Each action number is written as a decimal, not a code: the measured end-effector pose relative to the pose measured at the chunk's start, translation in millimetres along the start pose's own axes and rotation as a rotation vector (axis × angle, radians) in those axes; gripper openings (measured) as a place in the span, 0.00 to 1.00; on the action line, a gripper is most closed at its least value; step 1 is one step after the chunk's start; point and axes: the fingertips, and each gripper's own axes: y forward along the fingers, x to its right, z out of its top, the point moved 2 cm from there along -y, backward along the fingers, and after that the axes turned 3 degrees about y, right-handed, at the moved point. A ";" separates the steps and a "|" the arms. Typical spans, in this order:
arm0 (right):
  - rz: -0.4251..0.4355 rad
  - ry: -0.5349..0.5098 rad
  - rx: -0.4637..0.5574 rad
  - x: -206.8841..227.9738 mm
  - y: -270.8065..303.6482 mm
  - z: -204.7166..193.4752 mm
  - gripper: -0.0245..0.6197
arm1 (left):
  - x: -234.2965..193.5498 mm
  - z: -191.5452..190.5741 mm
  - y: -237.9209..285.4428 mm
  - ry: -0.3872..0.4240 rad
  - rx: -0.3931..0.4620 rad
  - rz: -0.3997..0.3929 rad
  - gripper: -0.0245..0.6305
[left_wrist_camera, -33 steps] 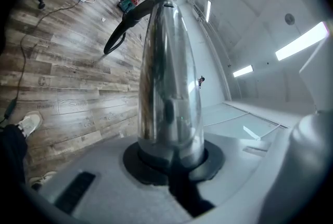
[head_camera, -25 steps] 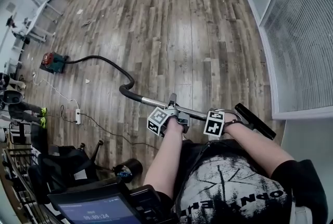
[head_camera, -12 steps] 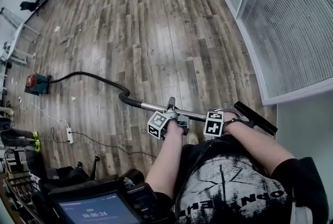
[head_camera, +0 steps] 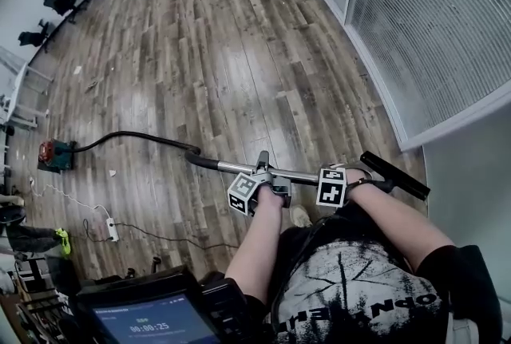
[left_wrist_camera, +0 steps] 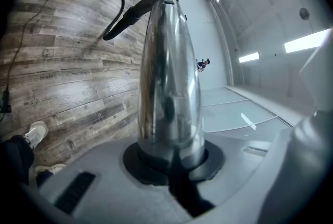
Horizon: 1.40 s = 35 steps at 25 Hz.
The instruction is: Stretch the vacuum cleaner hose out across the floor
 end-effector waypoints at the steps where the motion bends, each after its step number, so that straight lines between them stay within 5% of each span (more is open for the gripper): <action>1: -0.002 -0.003 0.006 -3.5 -0.9 -6.1 0.23 | 0.2 -6.3 -3.4 0.005 0.005 -0.001 0.10; 17: 0.031 -0.073 0.036 -21.7 -32.5 -136.3 0.23 | 8.9 -135.9 -24.6 0.018 0.102 0.019 0.10; 23: 0.066 -0.062 0.019 -26.3 -28.1 -155.7 0.23 | -3.4 -154.2 -23.4 0.011 0.096 0.047 0.10; 26: 0.090 -0.044 0.005 -25.0 -19.3 -160.5 0.22 | -14.6 -160.0 -15.0 0.014 0.037 0.053 0.12; 35: 0.053 -0.004 -0.048 5.1 0.2 -174.6 0.22 | -40.5 -192.2 20.8 0.102 -0.323 0.031 0.26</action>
